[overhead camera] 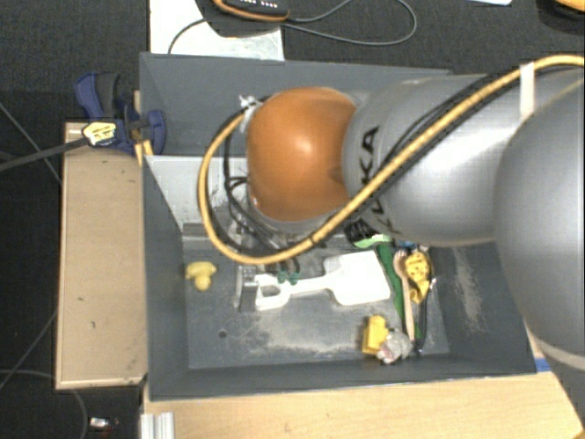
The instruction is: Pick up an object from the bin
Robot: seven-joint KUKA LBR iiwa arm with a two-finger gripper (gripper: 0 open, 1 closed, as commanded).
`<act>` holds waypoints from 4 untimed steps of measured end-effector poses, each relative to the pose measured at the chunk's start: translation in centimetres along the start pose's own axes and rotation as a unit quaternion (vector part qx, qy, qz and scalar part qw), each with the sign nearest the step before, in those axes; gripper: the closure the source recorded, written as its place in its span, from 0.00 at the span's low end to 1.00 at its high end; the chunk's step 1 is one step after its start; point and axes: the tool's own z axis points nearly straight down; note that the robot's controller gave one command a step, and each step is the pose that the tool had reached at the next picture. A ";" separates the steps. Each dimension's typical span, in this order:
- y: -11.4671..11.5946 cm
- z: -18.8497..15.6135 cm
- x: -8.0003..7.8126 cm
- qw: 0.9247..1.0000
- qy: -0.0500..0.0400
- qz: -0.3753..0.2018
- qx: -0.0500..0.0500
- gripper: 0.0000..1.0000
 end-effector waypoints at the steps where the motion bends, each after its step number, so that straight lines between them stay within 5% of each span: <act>1: -0.1 -0.4 -0.2 1.000 -0.004 0.003 -0.001 0.00; 2: -6.6 6.1 -0.6 0.999 -0.005 -0.054 -0.001 0.00; 3: -14.5 3.9 -3.6 0.998 -0.009 -0.062 0.001 0.00; 4: -15.8 5.9 -3.7 0.999 0.001 -0.052 0.000 0.00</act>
Offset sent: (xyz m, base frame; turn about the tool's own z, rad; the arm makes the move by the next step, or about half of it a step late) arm 0.0085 -0.1305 -0.1244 -0.2043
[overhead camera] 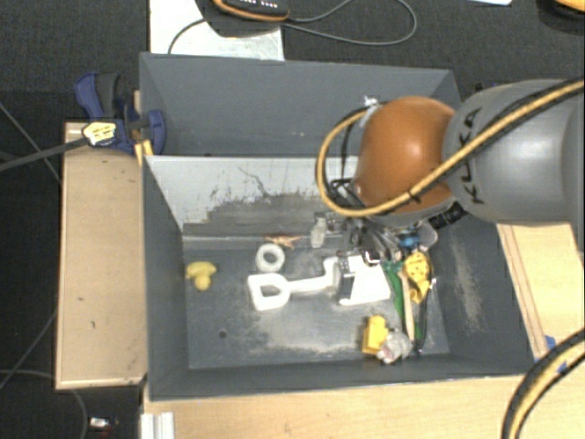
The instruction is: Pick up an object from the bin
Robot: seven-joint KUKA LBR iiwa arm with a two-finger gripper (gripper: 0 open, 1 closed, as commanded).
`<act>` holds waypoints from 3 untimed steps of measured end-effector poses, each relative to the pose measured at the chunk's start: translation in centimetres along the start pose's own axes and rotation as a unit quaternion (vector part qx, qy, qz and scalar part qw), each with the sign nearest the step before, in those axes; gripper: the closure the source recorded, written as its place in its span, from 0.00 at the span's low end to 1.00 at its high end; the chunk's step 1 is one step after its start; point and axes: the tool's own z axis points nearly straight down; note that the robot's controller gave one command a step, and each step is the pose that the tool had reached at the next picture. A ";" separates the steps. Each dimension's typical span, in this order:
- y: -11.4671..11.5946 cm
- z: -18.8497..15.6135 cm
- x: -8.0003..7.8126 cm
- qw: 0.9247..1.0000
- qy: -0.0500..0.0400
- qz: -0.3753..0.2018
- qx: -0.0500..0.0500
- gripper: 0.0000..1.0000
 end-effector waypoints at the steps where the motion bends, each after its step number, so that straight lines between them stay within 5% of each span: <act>1: 2.5 6.9 0.4 0.997 -0.004 -0.072 0.000 0.00; 2: 2.6 6.5 0.4 0.997 -0.007 -0.077 0.001 1.00; 3: 2.6 6.5 0.4 0.997 -0.007 -0.076 0.001 1.00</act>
Offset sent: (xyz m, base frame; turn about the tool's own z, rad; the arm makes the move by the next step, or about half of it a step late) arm -0.0076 0.0252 -0.0652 -0.1598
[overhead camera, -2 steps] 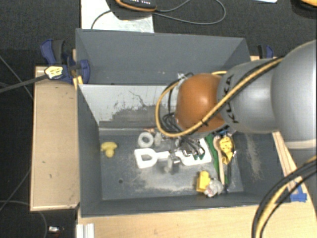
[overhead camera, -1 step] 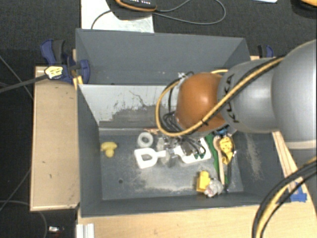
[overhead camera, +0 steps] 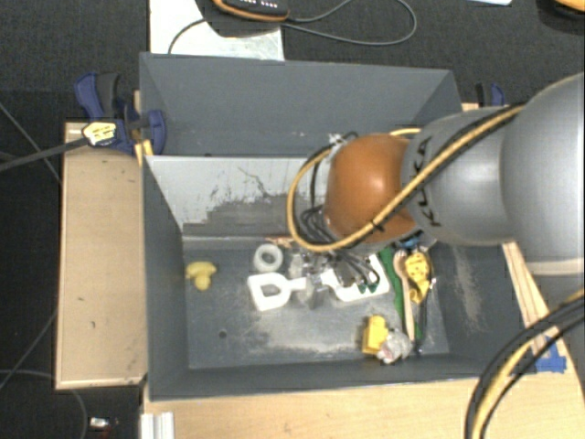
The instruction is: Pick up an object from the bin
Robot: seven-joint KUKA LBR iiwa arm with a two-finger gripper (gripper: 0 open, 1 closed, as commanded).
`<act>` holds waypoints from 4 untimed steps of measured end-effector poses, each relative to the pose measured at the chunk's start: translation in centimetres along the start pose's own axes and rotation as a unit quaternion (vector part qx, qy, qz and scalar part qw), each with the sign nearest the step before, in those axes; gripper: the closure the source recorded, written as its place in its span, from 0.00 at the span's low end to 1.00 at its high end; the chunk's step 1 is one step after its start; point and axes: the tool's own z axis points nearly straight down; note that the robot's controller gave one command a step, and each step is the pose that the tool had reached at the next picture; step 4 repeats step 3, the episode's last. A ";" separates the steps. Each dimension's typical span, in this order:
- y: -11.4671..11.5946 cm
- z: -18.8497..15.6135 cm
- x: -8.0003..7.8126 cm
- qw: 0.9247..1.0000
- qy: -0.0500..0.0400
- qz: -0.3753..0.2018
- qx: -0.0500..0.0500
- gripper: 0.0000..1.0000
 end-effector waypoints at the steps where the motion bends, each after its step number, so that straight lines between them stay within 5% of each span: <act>1: 0.0 -0.1 0.0 1.000 -0.001 0.002 0.000 1.00; 3: 0.0 -5.9 0.2 1.000 0.003 0.005 -0.001 1.00; 4: 0.0 -5.9 0.2 1.000 0.003 0.005 -0.001 1.00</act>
Offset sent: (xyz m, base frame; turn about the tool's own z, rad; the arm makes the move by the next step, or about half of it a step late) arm -0.0001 -0.0001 0.0387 0.0017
